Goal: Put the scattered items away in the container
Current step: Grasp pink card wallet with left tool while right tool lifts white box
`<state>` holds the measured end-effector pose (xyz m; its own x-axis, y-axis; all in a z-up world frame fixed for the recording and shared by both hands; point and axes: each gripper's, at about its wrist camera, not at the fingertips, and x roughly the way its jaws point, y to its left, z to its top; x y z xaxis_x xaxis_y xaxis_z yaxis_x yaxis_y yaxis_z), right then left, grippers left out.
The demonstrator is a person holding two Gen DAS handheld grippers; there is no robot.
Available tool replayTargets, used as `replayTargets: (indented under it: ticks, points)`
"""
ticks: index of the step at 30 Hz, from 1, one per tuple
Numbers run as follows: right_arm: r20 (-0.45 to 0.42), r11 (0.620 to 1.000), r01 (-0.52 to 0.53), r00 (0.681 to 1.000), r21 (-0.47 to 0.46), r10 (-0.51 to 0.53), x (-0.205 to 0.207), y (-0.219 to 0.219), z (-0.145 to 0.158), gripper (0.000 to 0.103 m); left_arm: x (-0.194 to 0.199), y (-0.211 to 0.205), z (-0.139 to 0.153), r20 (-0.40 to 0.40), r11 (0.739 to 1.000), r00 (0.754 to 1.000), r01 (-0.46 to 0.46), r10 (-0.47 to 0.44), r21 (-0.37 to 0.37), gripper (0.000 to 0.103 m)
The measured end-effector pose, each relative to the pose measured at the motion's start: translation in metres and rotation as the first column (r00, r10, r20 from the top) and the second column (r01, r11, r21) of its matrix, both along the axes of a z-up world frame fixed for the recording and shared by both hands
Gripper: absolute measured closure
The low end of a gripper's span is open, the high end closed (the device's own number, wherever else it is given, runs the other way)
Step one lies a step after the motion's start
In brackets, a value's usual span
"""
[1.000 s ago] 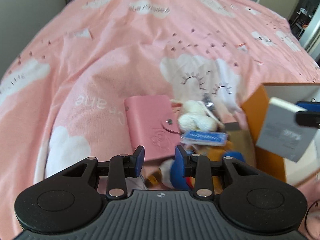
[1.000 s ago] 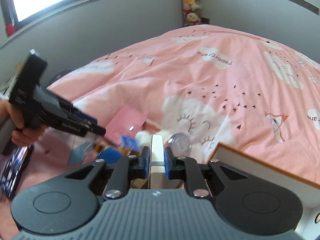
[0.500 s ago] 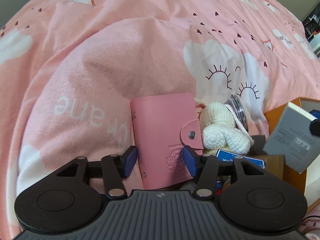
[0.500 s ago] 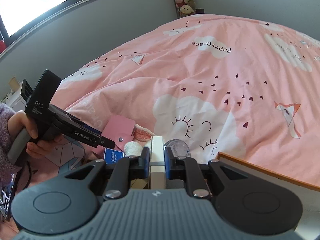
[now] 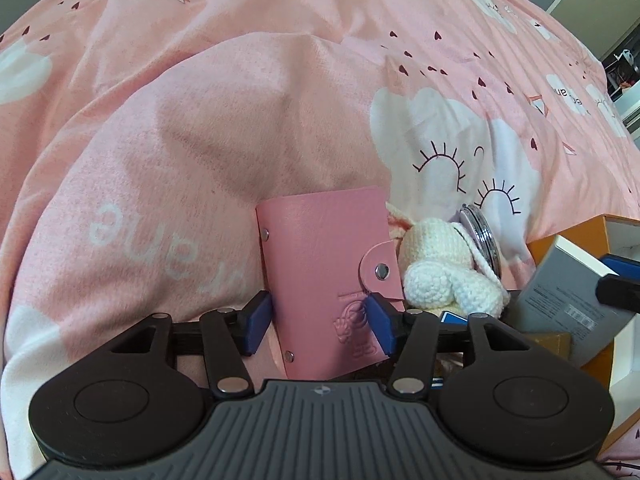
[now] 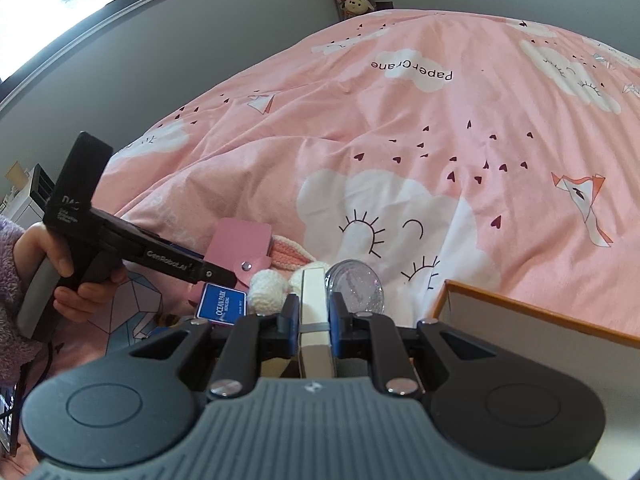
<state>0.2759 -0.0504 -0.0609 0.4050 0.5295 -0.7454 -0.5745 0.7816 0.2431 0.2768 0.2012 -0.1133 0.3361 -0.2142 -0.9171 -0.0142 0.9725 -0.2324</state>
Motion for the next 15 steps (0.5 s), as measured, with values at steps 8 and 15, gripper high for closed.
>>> replayTargets:
  ticks: [8, 15]
  points:
    - [-0.006, 1.0, 0.02, 1.0, 0.003, -0.02, -0.003, -0.006, 0.001, 0.085, -0.01, -0.003, 0.016, 0.067, 1.0, 0.998, 0.0, 0.0, -0.001, 0.046]
    - [-0.023, 0.999, 0.038, 0.999, 0.024, -0.038, 0.001, -0.012, -0.001, 0.085, -0.017, 0.0, 0.045, 0.146, 0.992, 0.988, -0.027, 0.045, -0.124, 0.047]
